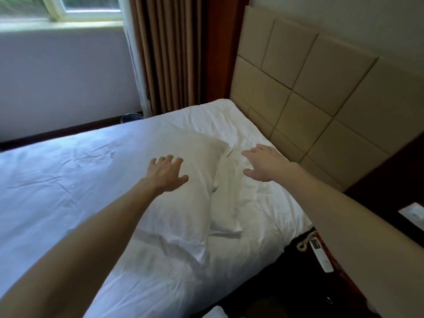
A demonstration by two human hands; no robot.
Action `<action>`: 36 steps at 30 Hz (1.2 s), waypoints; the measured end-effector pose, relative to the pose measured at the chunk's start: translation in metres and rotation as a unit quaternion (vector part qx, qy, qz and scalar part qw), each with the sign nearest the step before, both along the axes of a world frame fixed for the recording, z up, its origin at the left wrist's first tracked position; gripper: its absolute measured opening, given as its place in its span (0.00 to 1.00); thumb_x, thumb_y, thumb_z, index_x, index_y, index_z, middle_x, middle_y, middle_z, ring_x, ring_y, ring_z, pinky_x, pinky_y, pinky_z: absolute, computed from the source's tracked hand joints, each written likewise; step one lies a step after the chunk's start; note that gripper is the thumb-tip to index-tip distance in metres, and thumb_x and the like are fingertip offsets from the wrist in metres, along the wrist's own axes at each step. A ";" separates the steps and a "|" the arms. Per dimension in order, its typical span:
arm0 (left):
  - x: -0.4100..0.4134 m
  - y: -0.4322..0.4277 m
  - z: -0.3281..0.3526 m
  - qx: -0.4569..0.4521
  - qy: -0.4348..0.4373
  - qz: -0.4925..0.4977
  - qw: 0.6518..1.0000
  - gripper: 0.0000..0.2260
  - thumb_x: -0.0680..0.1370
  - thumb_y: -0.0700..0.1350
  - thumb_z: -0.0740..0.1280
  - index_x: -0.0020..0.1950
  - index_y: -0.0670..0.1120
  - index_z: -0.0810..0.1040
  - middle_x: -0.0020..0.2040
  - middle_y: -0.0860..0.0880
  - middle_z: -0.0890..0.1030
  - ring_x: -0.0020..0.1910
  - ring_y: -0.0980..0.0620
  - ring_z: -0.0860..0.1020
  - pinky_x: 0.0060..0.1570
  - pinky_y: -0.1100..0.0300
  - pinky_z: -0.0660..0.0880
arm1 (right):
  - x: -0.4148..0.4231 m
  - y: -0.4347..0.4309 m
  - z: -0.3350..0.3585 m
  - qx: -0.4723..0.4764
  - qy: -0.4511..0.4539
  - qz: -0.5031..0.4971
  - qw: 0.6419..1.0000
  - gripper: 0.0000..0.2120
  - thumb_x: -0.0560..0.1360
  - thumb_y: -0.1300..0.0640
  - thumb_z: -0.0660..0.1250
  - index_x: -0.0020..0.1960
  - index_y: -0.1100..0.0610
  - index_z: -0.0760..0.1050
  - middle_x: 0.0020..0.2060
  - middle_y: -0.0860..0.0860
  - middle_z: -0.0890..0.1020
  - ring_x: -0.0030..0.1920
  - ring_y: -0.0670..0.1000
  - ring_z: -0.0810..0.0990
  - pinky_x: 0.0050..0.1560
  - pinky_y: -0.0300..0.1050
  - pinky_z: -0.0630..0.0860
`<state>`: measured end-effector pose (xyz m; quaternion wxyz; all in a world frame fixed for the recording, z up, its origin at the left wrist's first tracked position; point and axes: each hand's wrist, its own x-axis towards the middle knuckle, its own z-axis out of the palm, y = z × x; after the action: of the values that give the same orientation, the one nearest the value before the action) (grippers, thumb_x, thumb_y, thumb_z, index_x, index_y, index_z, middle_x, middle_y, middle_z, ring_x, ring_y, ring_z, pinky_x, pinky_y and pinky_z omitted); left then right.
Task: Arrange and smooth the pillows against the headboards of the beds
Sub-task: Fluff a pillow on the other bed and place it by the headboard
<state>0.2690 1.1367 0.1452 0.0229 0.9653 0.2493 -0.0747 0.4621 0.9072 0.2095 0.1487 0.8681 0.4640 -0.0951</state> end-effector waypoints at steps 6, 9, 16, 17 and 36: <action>-0.015 0.029 -0.024 -0.023 0.006 0.051 0.998 0.32 0.78 0.66 0.59 0.77 0.50 0.63 0.76 0.43 0.69 0.71 0.41 0.71 0.70 0.42 0.67 | 0.003 0.043 -0.014 -0.025 0.004 0.042 0.999 0.29 0.79 0.43 0.59 0.75 0.55 0.63 0.70 0.57 0.71 0.75 0.59 0.60 0.74 0.56 0.60; -0.013 0.036 -0.033 -0.037 0.003 0.077 0.996 0.32 0.78 0.66 0.60 0.78 0.50 0.63 0.75 0.43 0.69 0.71 0.41 0.71 0.69 0.42 0.68 | 0.014 0.061 -0.021 -0.028 0.007 0.060 0.998 0.28 0.78 0.43 0.59 0.74 0.55 0.65 0.69 0.56 0.73 0.74 0.60 0.62 0.73 0.56 0.61; -0.001 0.046 -0.058 -0.062 0.020 0.160 0.985 0.32 0.78 0.64 0.61 0.77 0.49 0.63 0.74 0.42 0.70 0.70 0.40 0.72 0.67 0.42 0.70 | 0.063 0.108 -0.051 -0.033 0.038 0.122 0.991 0.30 0.78 0.43 0.59 0.76 0.53 0.61 0.72 0.57 0.69 0.75 0.59 0.60 0.75 0.58 0.59; 0.001 0.047 -0.061 -0.067 0.027 0.177 0.982 0.32 0.78 0.64 0.61 0.77 0.49 0.62 0.74 0.42 0.70 0.70 0.40 0.72 0.66 0.42 0.70 | 0.070 0.115 -0.055 -0.035 0.044 0.132 0.990 0.30 0.79 0.43 0.59 0.77 0.53 0.60 0.73 0.57 0.68 0.76 0.59 0.60 0.75 0.58 0.59; -0.018 0.088 -0.113 -0.122 0.113 0.356 0.919 0.30 0.78 0.64 0.60 0.76 0.49 0.64 0.71 0.42 0.71 0.67 0.40 0.73 0.65 0.45 0.72 | 0.131 0.256 -0.148 -0.090 0.132 0.243 0.957 0.28 0.77 0.44 0.62 0.74 0.53 0.64 0.71 0.57 0.71 0.73 0.59 0.66 0.71 0.56 0.66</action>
<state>0.2514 1.2245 0.0322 0.1377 0.7875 0.5666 -0.1997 0.5926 1.1633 0.0618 0.1823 0.6914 0.6663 -0.2116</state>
